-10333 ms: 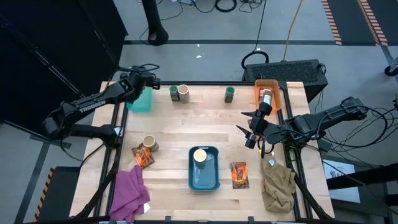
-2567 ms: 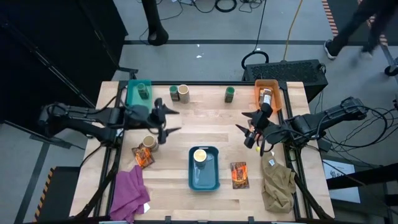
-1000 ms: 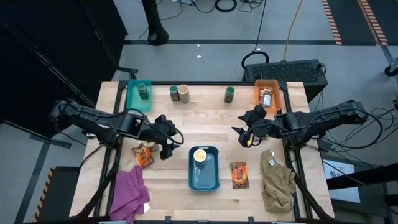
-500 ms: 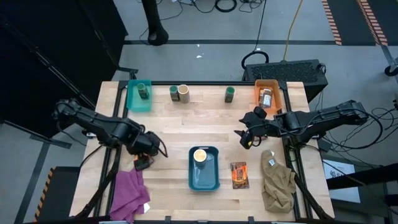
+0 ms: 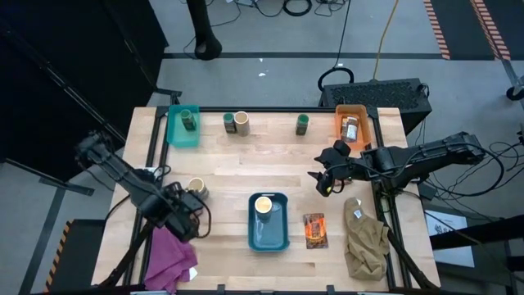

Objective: Sort spices by type
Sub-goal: Put the orange seasoning bag into the orange bin

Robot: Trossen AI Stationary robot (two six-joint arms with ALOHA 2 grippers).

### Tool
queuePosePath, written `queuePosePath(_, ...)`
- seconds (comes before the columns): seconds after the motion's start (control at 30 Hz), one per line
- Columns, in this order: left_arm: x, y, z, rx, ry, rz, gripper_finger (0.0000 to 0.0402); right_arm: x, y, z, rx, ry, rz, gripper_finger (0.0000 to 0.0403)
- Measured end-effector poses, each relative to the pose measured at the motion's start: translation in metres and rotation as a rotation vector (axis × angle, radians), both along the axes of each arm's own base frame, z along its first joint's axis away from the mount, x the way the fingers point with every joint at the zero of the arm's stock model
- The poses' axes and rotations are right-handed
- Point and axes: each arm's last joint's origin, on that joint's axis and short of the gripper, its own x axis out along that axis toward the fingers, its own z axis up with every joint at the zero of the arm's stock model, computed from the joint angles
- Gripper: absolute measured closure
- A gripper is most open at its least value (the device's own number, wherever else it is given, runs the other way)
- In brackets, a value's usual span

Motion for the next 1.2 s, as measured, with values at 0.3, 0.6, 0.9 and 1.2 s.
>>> queuePosePath(0.3, 0.001, -0.012, -0.047, 0.059, 0.139, -0.011, 0.0091, 0.001, 0.000, 0.001, -0.017, -0.002, 0.017, 0.0154)
queuePosePath(0.6, -0.012, -0.001, -0.087, 0.085, 0.183, -0.022, 0.0091, 0.001, 0.000, 0.001, -0.032, 0.002, 0.031, 0.0154)
queuePosePath(0.9, -0.018, 0.004, -0.125, 0.027, 0.120, 0.032, 0.0091, 0.001, 0.000, 0.001, -0.032, 0.001, 0.031, 0.0154)
queuePosePath(1.2, -0.026, 0.012, -0.139, 0.062, 0.125, 0.055, 0.0122, 0.001, 0.000, 0.001, -0.033, 0.000, 0.031, 0.0154)
